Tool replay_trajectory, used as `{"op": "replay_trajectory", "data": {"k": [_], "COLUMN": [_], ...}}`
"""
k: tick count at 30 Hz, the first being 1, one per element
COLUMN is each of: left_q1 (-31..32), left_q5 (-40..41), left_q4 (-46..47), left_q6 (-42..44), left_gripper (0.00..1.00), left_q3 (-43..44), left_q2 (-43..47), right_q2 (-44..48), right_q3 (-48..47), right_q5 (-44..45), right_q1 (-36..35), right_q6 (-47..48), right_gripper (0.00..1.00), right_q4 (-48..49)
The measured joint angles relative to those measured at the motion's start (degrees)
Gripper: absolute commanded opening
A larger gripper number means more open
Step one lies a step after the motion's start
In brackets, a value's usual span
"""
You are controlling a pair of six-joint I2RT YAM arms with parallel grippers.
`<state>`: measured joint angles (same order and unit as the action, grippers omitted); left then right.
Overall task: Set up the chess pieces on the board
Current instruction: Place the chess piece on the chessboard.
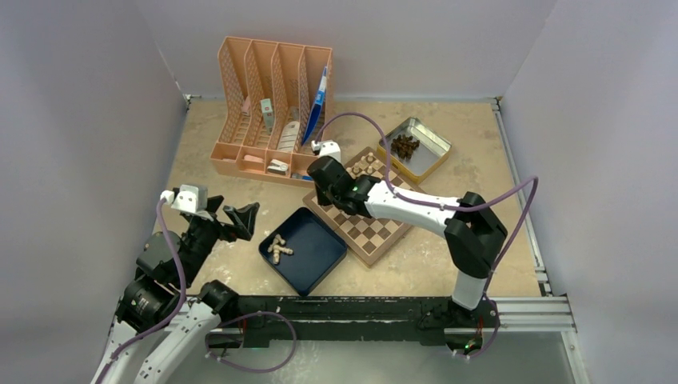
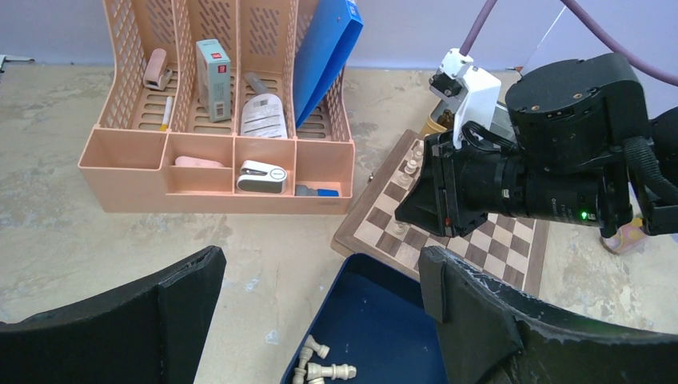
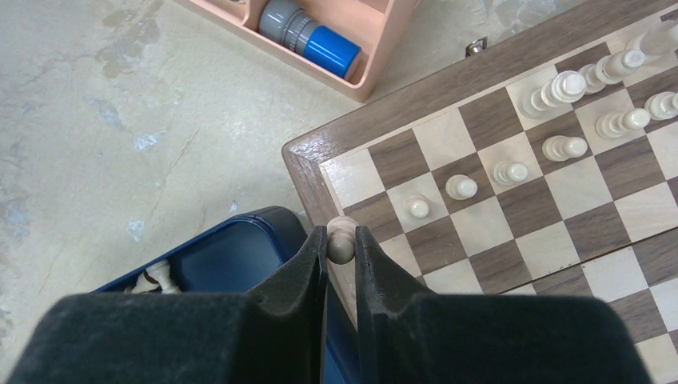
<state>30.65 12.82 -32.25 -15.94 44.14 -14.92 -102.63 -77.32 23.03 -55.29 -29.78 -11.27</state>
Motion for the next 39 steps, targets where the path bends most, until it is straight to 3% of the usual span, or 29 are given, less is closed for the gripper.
{"op": "replay_trajectory", "data": {"k": [15,39], "left_q1": [0.0,0.0], "left_q5": [0.0,0.0], "left_q4": [0.0,0.0], "left_q6": [0.0,0.0], "left_gripper": [0.92,0.92], "left_q3": [0.0,0.0], "left_q2": [0.0,0.0], "right_q2": [-6.1,-7.1], "right_q3": [0.0,0.0], "right_q5": [-0.1,-1.5], "right_q1": [0.6,1.3], "right_q6": [-0.2,-0.9], "right_gripper": [0.17,0.19], "right_q4": [-0.3,-0.3]}}
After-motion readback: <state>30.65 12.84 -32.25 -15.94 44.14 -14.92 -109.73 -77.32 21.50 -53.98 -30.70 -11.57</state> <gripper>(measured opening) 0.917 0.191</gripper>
